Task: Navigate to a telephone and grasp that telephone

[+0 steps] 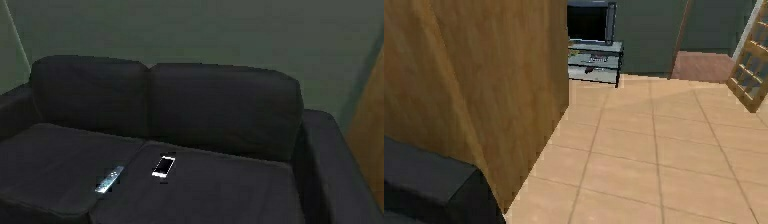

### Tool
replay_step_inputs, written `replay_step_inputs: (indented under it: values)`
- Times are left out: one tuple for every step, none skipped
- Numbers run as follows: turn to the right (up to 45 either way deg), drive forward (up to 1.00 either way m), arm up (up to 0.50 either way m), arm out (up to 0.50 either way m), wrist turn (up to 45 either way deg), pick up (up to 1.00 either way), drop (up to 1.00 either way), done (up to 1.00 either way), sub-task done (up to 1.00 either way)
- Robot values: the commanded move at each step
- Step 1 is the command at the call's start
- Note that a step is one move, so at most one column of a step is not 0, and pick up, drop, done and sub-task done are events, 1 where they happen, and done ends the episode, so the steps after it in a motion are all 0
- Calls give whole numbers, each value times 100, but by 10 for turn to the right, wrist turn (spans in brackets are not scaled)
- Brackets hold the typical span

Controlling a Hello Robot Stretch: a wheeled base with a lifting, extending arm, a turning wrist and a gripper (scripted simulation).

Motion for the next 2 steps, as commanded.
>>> replay_step_inputs:
  values:
    - [0, 20, 0, 0, 0, 0, 0, 0, 0]
    - [-450, 0, 0, 0, 0, 0, 0, 0, 0]
